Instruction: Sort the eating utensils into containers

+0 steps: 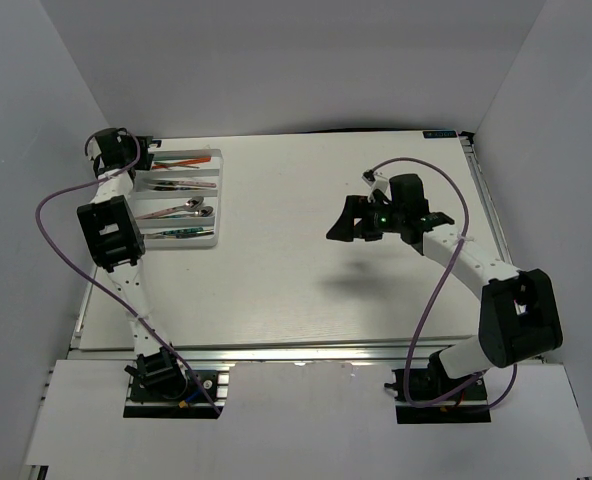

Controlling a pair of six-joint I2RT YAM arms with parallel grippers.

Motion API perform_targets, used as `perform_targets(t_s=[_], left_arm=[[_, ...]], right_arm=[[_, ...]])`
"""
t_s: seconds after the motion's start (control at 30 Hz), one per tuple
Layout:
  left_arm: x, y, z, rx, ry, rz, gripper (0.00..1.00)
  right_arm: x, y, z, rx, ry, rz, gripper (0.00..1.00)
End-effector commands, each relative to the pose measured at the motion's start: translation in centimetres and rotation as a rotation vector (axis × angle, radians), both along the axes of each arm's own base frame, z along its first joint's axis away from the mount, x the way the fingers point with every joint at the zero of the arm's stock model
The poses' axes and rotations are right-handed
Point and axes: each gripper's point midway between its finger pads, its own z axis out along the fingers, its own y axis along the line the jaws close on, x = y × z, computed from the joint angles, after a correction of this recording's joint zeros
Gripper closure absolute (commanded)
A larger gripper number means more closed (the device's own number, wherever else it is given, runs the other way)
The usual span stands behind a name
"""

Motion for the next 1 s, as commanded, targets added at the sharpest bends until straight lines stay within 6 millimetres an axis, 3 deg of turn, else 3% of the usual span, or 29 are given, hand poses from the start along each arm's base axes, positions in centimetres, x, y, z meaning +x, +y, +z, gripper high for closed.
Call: perform_targets(t_s=[0.0,0.07,0.1,0.17,0.2,0.3,0.33,0.37,0.43,0.53,0.63,0.67,0.73,0.77,0.8,0.83,0.87,0.9,0.97], left_arm=[[-0.5,0.1,2.9,0.028,-0.024,-0.013,0.34],[-0.9,0.0,3.5,0.033,-0.02,-0.014,0.31],[-1.1,0.0,4.9,0.048,-0.034,-0.015,0.28],[-1.6,0.1,6.0,0.074,-0.032,-0.015,0.25],[-1.7,-0.2,8.1,0.071,-0.097,-0.019,0.19],[-2.4,-2.2,7.9,0.076,-0.064,-0.089,0.17],[-2.8,-2.4,9.6,0.126,-0.069,-0.086,0.1],[-3.2,-3.5,9.4,0.151,-0.056,-0.114,0.07],[-3.5,-4.5,11.6,0.157,-0.118,-0.138,0.05],[-4.3,-6.1,12.2,0.166,-0.115,-0.187,0.02],[-5.9,-7.9,11.1,0.227,-0.047,-0.23,0.02],[-7.2,-8.5,12.8,0.267,-0.043,-0.228,0.02],[-9.0,-10.4,9.9,0.344,0.037,-0.281,0.02],[-11.9,-11.1,16.1,0.422,-0.032,-0.262,0.02],[-13.7,-11.7,16.0,0.466,-0.008,-0.271,0.02],[-15.3,-13.2,17.1,0.566,-0.007,-0.311,0.02],[-18.7,-14.2,20.9,0.639,-0.038,-0.311,0.02],[-20.8,-14.8,21.1,0.765,-0.006,-0.319,0.02],[-25.3,-15.9,22.0,0.853,0.023,-0.339,0.02]], right_arm=[[0.8,0.0,2.8,0.005,-0.086,0.002,0.11],[0.9,-0.1,3.1,0.003,-0.092,-0.001,0.11],[0.9,-0.1,3.2,0.003,-0.092,-0.001,0.11],[0.9,-0.1,3.5,0.005,-0.099,-0.002,0.11],[0.9,-0.2,3.4,0.001,-0.099,-0.006,0.11],[1.1,-0.6,4.0,-0.02,-0.123,-0.027,0.11],[1.2,-0.8,4.4,-0.028,-0.138,-0.037,0.11],[1.4,-1.0,4.8,-0.034,-0.153,-0.047,0.11],[1.6,-1.6,5.5,-0.052,-0.186,-0.074,0.11],[1.4,-2.2,6.9,-0.066,-0.217,-0.099,0.11],[0.9,-3.1,8.7,-0.072,-0.264,-0.136,0.11],[1.0,-3.7,9.0,-0.091,-0.279,-0.167,0.11],[0.5,-4.9,11.0,-0.109,-0.339,-0.209,0.11],[0.5,-6.0,11.0,-0.152,-0.339,-0.258,0.11],[0.3,-6.8,12.7,-0.161,-0.383,-0.292,0.11],[0.1,-7.5,13.2,-0.18,-0.393,-0.319,0.11],[-0.1,-8.7,13.3,-0.219,-0.396,-0.363,0.11],[-0.8,-9.5,14.6,-0.221,-0.428,-0.391,0.11],[-1.5,-11.0,16.2,-0.245,-0.465,-0.45,0.11]])
